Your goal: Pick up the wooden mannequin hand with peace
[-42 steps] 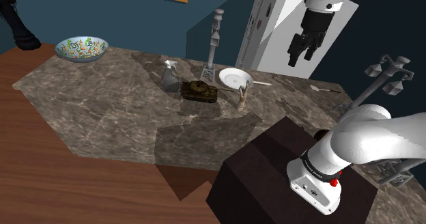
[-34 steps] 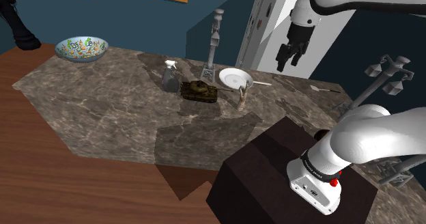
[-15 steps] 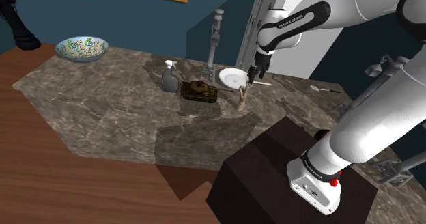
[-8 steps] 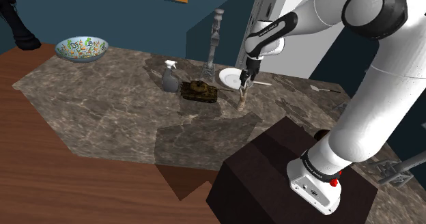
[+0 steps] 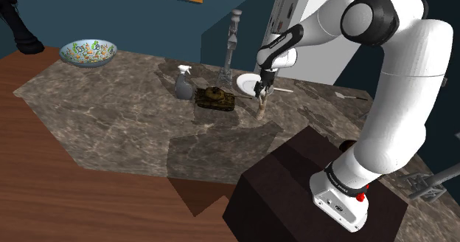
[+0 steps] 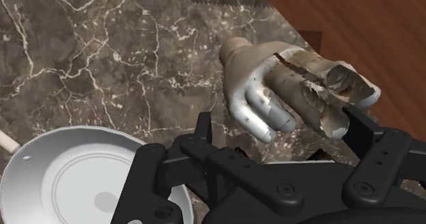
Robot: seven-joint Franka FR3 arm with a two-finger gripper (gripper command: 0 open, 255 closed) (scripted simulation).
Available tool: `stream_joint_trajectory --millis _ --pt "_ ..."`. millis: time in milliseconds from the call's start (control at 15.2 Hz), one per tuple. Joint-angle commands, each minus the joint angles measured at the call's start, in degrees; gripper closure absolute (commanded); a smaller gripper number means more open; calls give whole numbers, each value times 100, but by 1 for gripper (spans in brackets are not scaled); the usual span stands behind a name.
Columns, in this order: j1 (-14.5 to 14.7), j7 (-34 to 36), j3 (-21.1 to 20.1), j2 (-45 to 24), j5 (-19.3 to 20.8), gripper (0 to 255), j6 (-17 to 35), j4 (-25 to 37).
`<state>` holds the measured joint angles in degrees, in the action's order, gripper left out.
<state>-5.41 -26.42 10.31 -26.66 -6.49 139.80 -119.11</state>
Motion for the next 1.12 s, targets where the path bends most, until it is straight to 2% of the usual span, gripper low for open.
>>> stream_joint_trajectory --millis 0,198,264,858,1056 --pt "-17 -21 -28 -151 -38 0 121 31" --pt "-32 -37 -48 -254 -64 0 209 45" --pt "-33 -39 -47 -254 -64 255 208 45" --pt "-32 -37 -48 -254 -64 255 208 46" --pt "-5 -6 -11 -59 -15 255 40 21"
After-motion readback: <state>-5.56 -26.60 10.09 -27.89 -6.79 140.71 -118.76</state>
